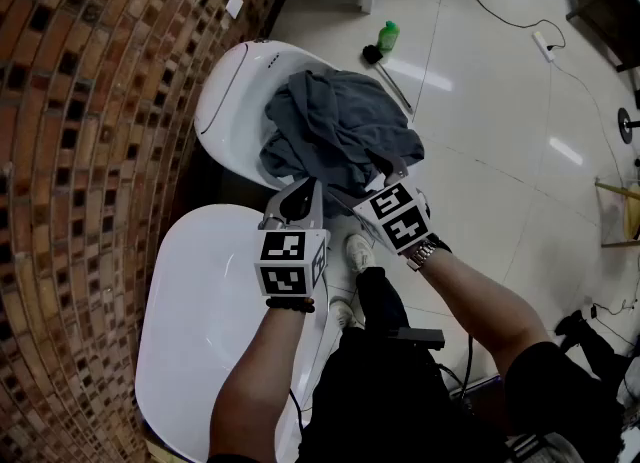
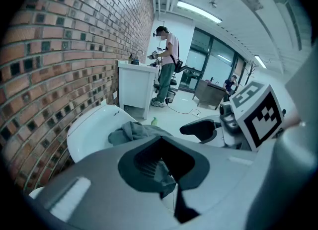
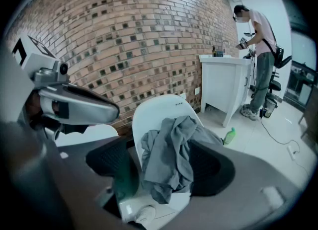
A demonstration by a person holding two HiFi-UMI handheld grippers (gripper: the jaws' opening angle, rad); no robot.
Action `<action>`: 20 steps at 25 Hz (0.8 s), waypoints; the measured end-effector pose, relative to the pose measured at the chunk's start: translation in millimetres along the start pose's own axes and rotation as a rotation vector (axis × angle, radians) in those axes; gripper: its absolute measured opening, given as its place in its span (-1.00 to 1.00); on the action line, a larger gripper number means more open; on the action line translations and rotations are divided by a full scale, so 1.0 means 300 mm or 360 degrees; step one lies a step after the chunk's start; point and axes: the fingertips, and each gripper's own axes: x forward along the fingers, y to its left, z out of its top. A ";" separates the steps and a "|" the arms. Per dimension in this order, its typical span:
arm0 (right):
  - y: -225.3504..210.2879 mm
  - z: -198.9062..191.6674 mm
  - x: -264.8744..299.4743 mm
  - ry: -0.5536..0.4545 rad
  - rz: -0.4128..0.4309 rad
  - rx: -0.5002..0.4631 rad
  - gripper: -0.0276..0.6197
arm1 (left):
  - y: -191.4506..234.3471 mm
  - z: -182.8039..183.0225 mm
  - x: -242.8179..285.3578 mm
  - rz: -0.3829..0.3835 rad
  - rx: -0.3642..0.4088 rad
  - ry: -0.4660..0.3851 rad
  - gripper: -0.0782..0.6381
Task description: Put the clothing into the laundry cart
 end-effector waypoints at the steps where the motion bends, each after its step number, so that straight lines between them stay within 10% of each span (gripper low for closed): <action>1: -0.030 -0.006 0.049 0.0026 0.0001 -0.0008 0.35 | 0.034 -0.002 0.041 0.0009 -0.0015 0.0007 -0.77; 20: -0.371 -0.324 0.799 0.0598 -0.0029 -0.0327 0.91 | 0.472 -0.219 0.529 0.0069 -0.0281 0.0149 -0.77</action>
